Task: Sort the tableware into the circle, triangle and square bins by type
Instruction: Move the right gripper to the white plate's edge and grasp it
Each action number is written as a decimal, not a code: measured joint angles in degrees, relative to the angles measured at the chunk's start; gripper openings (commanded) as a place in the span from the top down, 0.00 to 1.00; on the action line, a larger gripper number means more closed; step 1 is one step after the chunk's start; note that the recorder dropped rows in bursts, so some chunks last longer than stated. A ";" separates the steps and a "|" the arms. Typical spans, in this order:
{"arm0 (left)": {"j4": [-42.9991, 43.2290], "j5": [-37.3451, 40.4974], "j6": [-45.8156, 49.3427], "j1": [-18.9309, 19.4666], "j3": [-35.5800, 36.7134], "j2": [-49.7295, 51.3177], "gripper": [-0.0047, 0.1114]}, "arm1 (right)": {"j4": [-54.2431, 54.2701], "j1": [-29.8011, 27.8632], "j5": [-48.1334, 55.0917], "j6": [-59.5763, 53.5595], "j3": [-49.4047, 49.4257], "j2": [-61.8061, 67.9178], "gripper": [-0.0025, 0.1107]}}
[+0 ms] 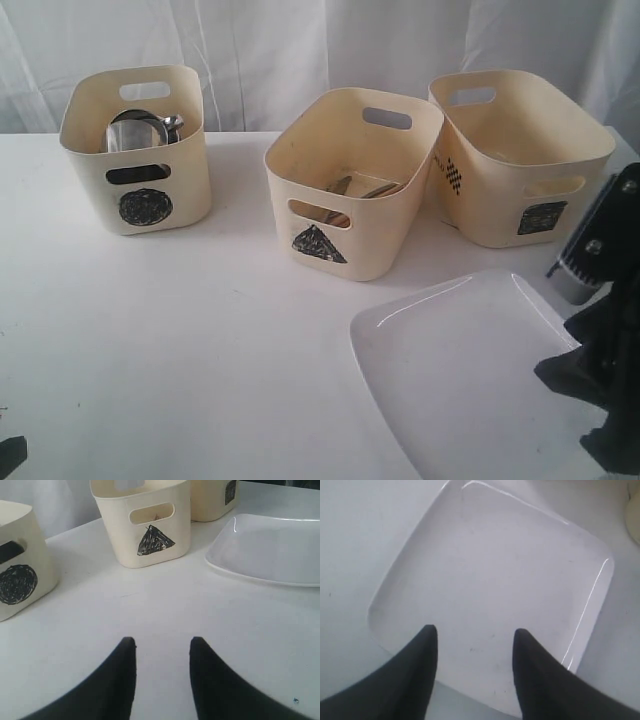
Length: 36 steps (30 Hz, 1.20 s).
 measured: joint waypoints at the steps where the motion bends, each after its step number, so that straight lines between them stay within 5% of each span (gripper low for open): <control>1: 0.00 0.00 0.00 0.00 0.00 0.00 0.60 | -1.88 1.12 0.00 1.64 0.00 0.56 0.58; 10: 0.00 0.00 0.00 0.00 0.00 0.00 0.60 | -22.83 23.35 2.04 29.29 0.00 5.59 0.55; 18: 0.00 0.00 0.00 0.00 0.00 0.00 0.60 | -28.35 44.16 3.81 50.39 0.00 15.88 0.55; 36: 0.00 0.00 0.00 0.00 0.00 0.00 0.60 | -33.06 52.21 0.65 58.26 0.69 28.29 0.55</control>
